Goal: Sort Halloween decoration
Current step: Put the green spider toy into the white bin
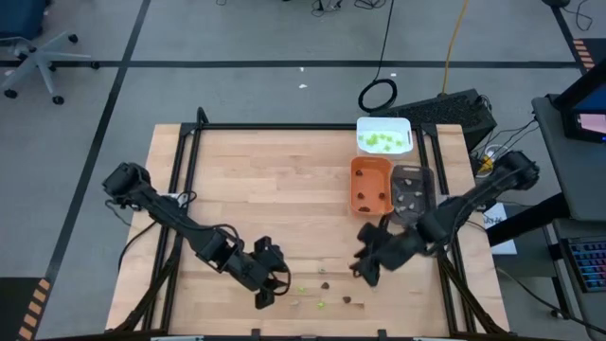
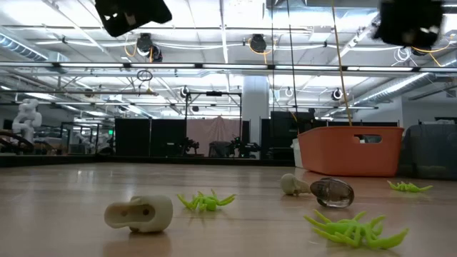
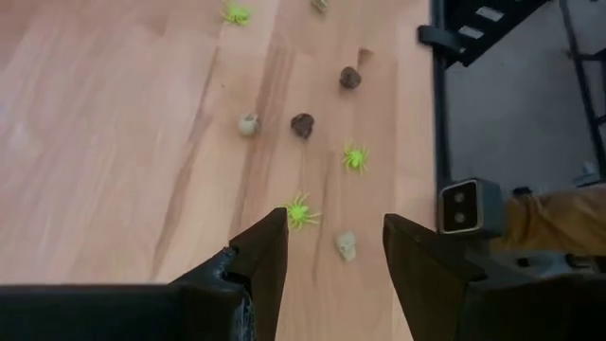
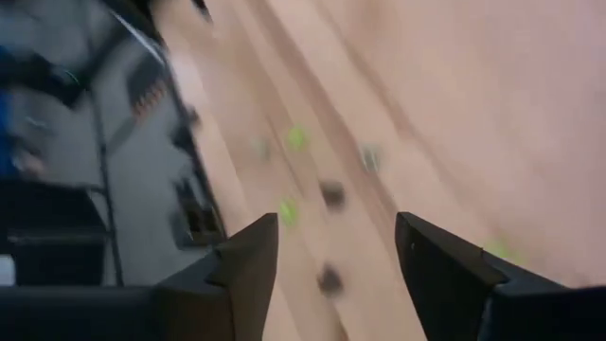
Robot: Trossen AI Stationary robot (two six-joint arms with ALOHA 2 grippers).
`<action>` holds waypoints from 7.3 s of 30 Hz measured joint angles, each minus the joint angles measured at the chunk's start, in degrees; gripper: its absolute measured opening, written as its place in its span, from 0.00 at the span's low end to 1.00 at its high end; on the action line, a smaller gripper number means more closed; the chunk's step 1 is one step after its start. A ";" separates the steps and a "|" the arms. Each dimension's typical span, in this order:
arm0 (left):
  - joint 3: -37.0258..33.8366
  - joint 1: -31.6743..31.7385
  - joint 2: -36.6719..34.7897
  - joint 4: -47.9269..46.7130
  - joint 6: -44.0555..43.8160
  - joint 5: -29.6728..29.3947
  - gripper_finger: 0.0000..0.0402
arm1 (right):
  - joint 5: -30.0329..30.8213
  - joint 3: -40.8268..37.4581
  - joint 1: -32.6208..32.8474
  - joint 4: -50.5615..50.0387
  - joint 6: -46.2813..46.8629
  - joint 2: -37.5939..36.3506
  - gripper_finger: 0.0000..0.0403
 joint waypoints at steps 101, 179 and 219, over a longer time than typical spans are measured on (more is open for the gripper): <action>1.27 5.17 -11.65 26.68 11.06 -16.18 0.44 | 16.88 -0.02 -2.61 35.53 -83.17 -13.20 0.00; 1.27 13.20 -11.59 23.20 10.49 -16.62 0.44 | -0.11 0.00 -43.53 4.23 -21.94 -24.91 0.00; 1.25 22.49 -11.61 16.00 5.95 -11.15 0.44 | -8.55 0.00 -83.28 -10.03 -36.05 2.04 0.24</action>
